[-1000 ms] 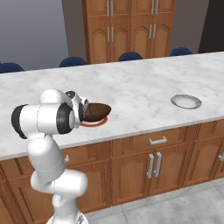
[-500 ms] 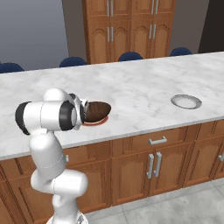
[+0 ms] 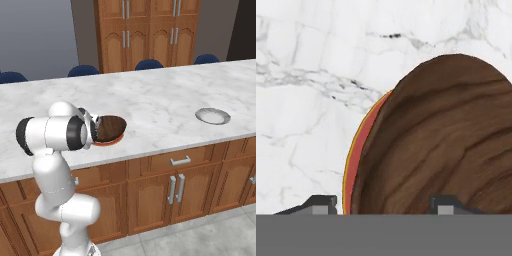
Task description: Move the bowls from the cabinet to the plates on the dining table.
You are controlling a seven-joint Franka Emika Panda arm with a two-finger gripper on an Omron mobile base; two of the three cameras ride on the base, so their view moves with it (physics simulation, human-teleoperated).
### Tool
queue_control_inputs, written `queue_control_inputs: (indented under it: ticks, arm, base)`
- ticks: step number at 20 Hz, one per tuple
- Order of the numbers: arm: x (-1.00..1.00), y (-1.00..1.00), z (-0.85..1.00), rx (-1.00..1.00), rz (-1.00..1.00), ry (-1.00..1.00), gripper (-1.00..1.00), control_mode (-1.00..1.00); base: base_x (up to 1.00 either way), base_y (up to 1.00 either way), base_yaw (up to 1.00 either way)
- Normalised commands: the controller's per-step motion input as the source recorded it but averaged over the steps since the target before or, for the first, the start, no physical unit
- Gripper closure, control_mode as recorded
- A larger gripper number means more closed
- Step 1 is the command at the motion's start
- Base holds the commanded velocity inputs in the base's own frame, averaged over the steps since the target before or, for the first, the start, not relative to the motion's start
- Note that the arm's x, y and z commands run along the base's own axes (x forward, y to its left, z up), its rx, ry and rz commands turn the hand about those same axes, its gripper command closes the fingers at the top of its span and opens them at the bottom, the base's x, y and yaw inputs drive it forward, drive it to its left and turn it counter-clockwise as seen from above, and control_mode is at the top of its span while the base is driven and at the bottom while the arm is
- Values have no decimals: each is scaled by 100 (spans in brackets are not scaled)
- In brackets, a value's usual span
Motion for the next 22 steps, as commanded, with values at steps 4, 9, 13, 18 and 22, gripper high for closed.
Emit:
queue_control_inputs:
  ticks: [4,9,13,18,22]
  arm:
    - [-13,0,25,0,0,0,-100,-100]
    - [-22,1,43,4,0,0,-100,-100]
    - [-29,0,58,8,0,2,-100,-100]
    - [-25,0,58,9,0,4,-100,-100]
    - [-21,0,60,7,0,3,-100,-100]
  base:
    - [0,0,0]
    - [0,0,0]
    - [0,0,0]
    - [0,0,0]
    - [0,0,0]
